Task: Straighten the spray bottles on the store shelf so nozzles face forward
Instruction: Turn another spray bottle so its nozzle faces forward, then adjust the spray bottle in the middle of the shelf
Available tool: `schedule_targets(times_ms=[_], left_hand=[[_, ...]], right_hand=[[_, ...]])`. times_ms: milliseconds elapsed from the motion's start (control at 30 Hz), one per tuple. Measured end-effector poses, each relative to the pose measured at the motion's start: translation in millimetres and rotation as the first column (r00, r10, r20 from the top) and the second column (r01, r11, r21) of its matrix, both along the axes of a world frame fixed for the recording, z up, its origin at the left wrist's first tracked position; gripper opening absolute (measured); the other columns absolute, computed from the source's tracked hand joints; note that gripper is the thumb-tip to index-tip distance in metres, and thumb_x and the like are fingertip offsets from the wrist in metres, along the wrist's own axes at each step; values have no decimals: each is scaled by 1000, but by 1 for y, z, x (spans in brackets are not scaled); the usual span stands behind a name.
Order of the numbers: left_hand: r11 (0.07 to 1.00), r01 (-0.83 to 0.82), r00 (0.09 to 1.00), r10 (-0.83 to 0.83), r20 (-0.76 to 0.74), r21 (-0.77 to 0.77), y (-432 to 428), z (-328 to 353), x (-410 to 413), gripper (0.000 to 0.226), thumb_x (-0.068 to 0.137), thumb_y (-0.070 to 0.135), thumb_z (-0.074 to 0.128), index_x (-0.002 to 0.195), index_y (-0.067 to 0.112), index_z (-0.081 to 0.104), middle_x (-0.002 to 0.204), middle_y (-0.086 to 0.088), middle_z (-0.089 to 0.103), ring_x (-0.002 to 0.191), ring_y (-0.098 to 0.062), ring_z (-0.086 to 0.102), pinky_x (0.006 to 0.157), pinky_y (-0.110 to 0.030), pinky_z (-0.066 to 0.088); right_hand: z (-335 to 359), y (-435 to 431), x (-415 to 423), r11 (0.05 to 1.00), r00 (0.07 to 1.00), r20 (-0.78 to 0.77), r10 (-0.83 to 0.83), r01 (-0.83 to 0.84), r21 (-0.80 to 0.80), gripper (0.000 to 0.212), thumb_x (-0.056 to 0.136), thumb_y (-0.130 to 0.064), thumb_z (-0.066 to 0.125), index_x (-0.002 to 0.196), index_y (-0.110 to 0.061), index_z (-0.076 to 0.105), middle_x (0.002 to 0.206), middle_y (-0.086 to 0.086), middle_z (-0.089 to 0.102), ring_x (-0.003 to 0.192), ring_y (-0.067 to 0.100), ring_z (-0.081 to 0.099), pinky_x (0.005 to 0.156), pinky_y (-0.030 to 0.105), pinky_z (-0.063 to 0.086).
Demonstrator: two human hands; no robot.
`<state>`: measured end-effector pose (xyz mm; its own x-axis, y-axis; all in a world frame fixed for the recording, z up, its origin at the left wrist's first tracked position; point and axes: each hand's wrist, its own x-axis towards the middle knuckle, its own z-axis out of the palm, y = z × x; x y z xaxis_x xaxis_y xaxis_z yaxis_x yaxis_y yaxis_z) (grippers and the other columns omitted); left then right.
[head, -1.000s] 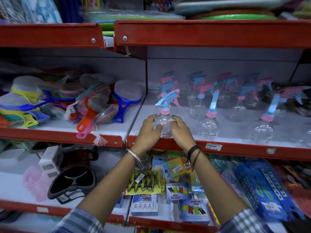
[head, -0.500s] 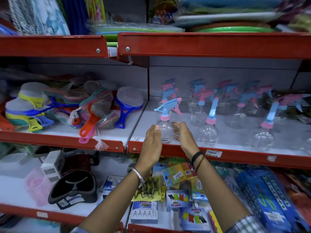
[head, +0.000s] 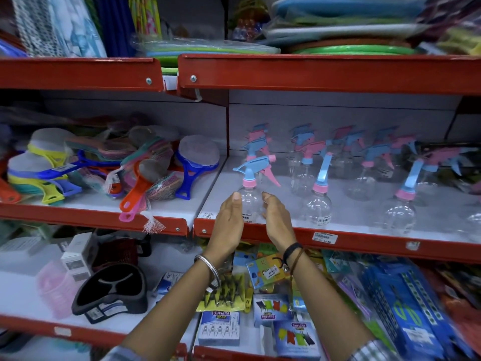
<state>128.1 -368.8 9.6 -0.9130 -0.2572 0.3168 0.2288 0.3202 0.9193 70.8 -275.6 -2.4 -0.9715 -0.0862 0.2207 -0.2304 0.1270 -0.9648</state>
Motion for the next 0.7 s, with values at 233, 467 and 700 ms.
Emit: schedule_targets(times_ms=[233, 467, 700], left_hand=[[987, -155, 968, 159, -196, 35, 16, -16, 1, 59, 91, 53, 23, 137, 18, 35, 142, 3, 37, 127, -1, 35, 101, -10, 25], [987, 149, 981, -141, -133, 54, 83, -27, -5, 44, 96, 46, 26, 132, 28, 43, 132, 15, 45, 121, 10, 39, 108, -21, 32], [979, 189, 982, -189, 2, 75, 124, -22, -17, 67, 88, 59, 17, 144, 24, 26, 153, 6, 27, 139, -4, 24, 118, -34, 19]], right_hand=[[-7, 27, 26, 985, 960, -240, -145, 118, -125, 42, 86, -41, 35, 108, -19, 63, 112, -3, 65, 107, 10, 59, 95, 28, 46], [-2, 101, 9, 861, 832, -294, -470, 358, -362, 39, 88, -39, 33, 92, -13, 62, 95, 3, 65, 91, 13, 60, 83, 29, 48], [-4, 130, -32, 983, 987, -26, -157, 154, -102, 54, 97, -44, 23, 121, -12, 59, 129, 8, 60, 114, 16, 55, 96, 28, 38]])
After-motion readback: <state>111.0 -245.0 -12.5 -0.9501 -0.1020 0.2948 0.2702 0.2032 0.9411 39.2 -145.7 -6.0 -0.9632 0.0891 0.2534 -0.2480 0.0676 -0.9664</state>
